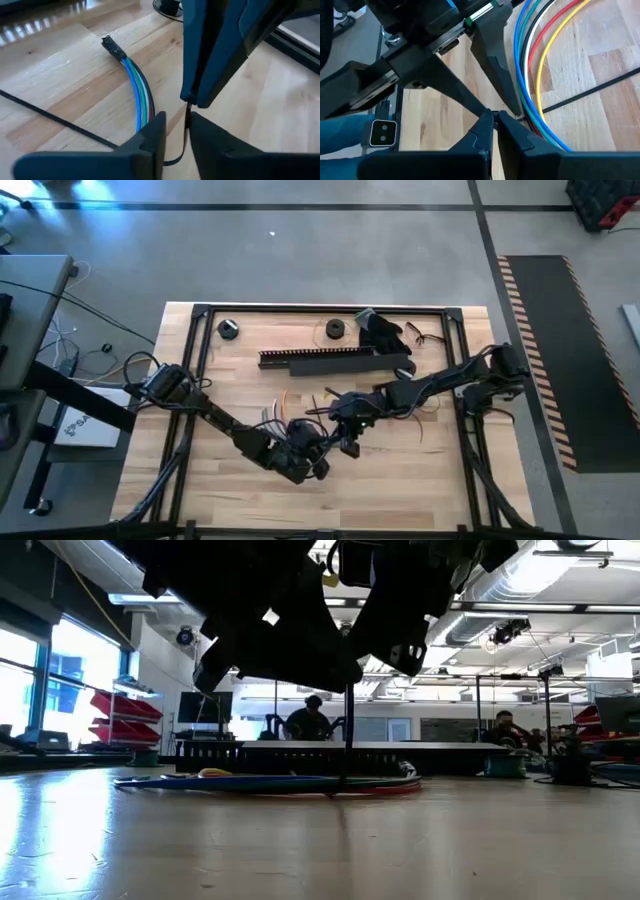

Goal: Ziptie cables
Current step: Wrap the black zip tie around the cables

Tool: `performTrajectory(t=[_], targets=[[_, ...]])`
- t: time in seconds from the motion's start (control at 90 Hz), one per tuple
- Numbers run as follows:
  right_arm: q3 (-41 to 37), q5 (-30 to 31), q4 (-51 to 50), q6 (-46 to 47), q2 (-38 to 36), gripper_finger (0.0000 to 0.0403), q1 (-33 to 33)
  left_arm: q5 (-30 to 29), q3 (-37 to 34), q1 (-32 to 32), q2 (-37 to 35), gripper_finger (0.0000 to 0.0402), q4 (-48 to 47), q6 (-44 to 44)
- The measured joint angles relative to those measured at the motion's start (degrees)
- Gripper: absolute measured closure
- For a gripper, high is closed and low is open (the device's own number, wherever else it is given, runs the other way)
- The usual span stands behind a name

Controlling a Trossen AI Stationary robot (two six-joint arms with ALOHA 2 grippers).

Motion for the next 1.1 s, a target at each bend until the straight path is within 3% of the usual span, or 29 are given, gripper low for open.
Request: performTrajectory(t=[0.122,0.533,0.911,1.022,1.1], targets=[[0.0,0.1,0.0,0.1,0.0,0.0403,0.0,0.9,0.0,0.3,0.0,0.0397,-0.1,-0.7],[0.2,-0.9,1.6,2.1,-0.1,0.0396,0.0,1.7,0.0,-1.5,0.0,0.0401,-0.8,-1.8],[-0.2,-1.1,2.6,-2.2,-6.4,0.0250,-6.0,4.3,0.0,-2.2,0.0,0.0401,-2.8,-1.2],[-5.6,2.4,5.0,-6.4,-6.2,0.0222,-6.9,6.5,0.0,-1.9,0.0,0.0401,-2.8,0.0],[-11.7,2.9,13.0,-5.8,-5.8,0.0208,-8.6,8.7,0.0,-1.7,0.0,0.0401,-2.8,0.2]])
